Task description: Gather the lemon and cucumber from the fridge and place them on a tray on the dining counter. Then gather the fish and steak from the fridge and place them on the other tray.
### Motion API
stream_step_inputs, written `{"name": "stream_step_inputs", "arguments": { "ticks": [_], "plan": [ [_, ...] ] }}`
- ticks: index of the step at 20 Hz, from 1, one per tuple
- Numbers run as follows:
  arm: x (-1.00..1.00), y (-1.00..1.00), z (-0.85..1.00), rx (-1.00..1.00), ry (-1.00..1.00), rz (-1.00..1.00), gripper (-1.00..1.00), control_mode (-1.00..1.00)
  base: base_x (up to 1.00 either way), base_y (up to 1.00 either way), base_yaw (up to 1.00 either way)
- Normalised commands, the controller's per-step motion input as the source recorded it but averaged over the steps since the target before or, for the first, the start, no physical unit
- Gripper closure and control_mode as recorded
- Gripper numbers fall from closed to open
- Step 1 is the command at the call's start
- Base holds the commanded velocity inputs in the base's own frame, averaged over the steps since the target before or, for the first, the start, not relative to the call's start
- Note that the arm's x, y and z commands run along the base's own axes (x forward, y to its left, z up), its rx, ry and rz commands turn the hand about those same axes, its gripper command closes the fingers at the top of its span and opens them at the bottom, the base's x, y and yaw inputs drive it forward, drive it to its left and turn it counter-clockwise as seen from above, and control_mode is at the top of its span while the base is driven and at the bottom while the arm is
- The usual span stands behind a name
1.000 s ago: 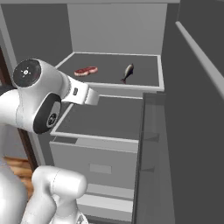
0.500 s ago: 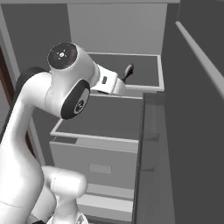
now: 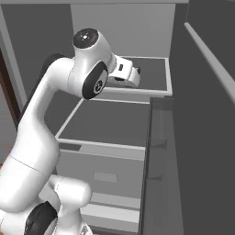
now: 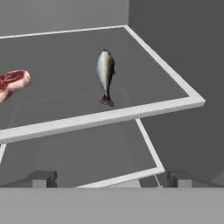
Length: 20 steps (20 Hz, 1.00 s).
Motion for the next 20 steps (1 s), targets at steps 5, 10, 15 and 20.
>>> {"name": "stream_step_inputs", "arguments": {
  "ticks": [5, 10, 15, 20],
  "plan": [
    [0.84, 0.0, -0.1, -0.01, 0.09, 0.04, -1.0, -1.0, 0.0, 0.0, 0.0],
    [0.77, 0.0, -0.26, -0.01, 0.08, 0.08, -1.0, -1.0, 0.0, 0.0, 0.0],
    [0.62, -0.1, -0.16, 0.0, 0.09, 0.05, -1.0, -1.0, 0.0, 0.0, 0.0],
    [0.44, -0.24, -0.05, 0.0, 0.09, 0.0, -1.0, -1.0, 0.0, 0.0, 0.0]
  ]
}}
